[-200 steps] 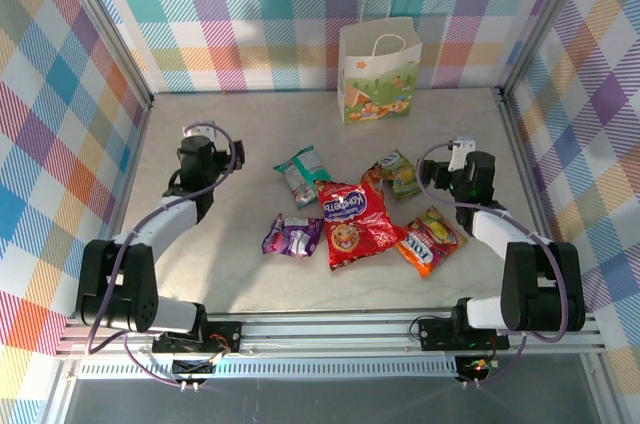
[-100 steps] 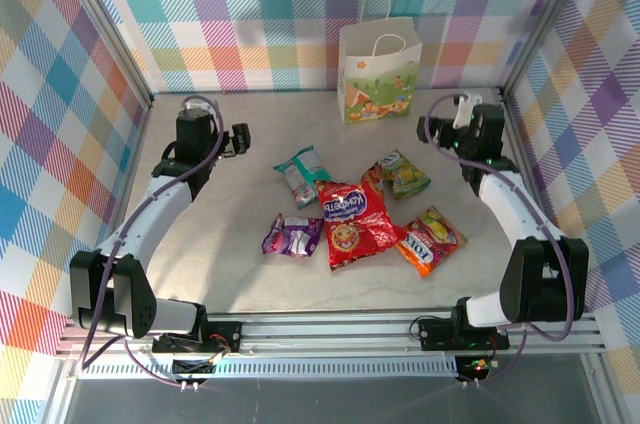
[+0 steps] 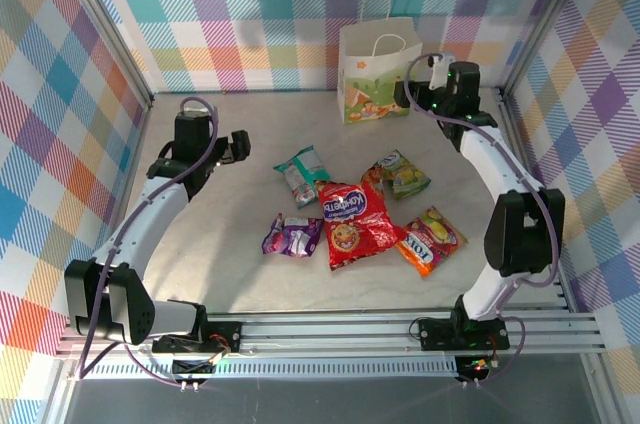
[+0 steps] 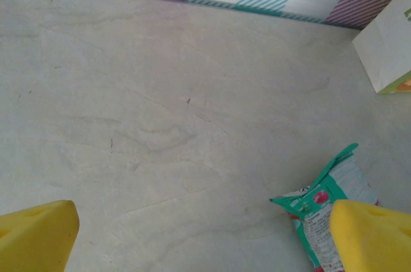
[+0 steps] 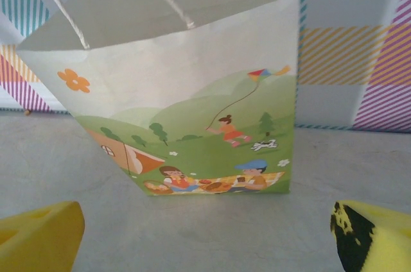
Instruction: Place the snacks into the paper bag
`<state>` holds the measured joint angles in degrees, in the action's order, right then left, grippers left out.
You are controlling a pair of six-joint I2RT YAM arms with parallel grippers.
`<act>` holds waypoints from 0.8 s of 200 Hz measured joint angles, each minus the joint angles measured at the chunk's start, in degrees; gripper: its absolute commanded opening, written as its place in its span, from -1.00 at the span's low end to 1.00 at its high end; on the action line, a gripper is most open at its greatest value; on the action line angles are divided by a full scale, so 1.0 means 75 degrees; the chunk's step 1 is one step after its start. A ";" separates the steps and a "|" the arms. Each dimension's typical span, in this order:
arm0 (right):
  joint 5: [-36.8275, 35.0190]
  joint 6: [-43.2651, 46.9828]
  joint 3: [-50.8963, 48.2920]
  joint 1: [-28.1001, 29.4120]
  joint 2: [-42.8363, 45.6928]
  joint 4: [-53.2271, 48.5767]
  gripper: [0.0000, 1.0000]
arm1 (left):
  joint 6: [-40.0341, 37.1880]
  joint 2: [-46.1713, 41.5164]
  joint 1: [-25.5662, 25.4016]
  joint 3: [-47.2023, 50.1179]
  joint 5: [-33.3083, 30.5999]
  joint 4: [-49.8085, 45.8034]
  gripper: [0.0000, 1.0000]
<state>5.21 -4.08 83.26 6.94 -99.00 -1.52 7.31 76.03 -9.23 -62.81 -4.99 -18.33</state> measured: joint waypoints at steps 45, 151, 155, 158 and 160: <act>-0.0297 0.0003 0.0597 0.0283 -0.0350 -0.0038 0.93 | 0.0000 0.0178 -0.0003 -0.0224 -0.0020 -0.0201 0.89; -0.1230 0.0134 0.3433 0.0417 -0.2250 -0.0341 0.76 | 0.0111 0.0446 -0.0003 -0.0254 0.0291 -0.0198 0.93; -0.1247 0.0184 0.3494 0.0440 -0.2308 -0.0350 0.75 | 0.0114 0.0440 -0.0003 -0.0254 0.0323 -0.0195 0.93; -0.1262 0.0204 0.3535 0.0455 -0.2337 -0.0356 0.74 | 0.0114 0.0434 -0.0003 -0.0254 0.0347 -0.0195 0.93; -0.1268 0.0219 0.3567 0.0469 -0.2361 -0.0358 0.73 | 0.0114 0.0431 0.0000 -0.0254 0.0353 -0.0195 0.94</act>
<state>-4.29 -2.44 110.02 10.46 -116.71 -4.21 8.16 79.26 -9.23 -64.71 -2.35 -19.79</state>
